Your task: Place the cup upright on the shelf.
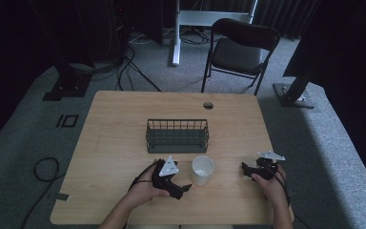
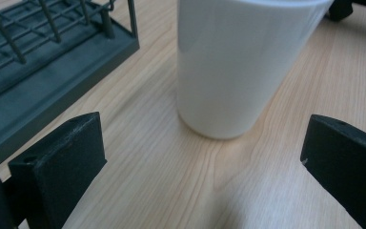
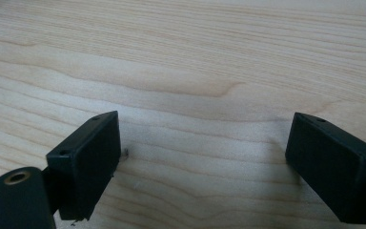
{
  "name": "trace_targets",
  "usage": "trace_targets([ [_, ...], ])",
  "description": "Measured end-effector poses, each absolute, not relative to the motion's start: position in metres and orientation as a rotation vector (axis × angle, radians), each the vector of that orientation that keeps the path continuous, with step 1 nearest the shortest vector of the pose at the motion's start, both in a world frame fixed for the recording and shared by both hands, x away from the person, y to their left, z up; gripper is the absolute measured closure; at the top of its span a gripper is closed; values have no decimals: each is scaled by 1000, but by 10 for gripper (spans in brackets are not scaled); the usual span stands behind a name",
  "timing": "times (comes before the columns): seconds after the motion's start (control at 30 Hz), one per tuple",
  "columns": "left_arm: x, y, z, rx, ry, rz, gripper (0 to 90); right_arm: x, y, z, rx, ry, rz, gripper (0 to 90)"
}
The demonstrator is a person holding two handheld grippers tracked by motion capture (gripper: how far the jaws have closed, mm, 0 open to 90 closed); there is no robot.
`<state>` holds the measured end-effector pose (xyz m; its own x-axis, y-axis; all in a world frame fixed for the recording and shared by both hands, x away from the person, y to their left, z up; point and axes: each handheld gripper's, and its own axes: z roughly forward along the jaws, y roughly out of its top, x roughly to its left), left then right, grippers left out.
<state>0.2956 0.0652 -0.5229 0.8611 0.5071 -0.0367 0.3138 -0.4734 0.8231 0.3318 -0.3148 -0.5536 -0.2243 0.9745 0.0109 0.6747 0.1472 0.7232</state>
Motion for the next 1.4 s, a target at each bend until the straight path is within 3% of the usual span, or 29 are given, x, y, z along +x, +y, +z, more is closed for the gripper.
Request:
trace_targets([
  [1.07, 309, 17, -519, 2046, 508, 239, 13, 332, -315, -554, 1571, 1964, 851, 111],
  [1.4, 312, 9, -520, 2031, 507, 259, 98, 332, -315, -554, 1570, 1964, 851, 111],
])
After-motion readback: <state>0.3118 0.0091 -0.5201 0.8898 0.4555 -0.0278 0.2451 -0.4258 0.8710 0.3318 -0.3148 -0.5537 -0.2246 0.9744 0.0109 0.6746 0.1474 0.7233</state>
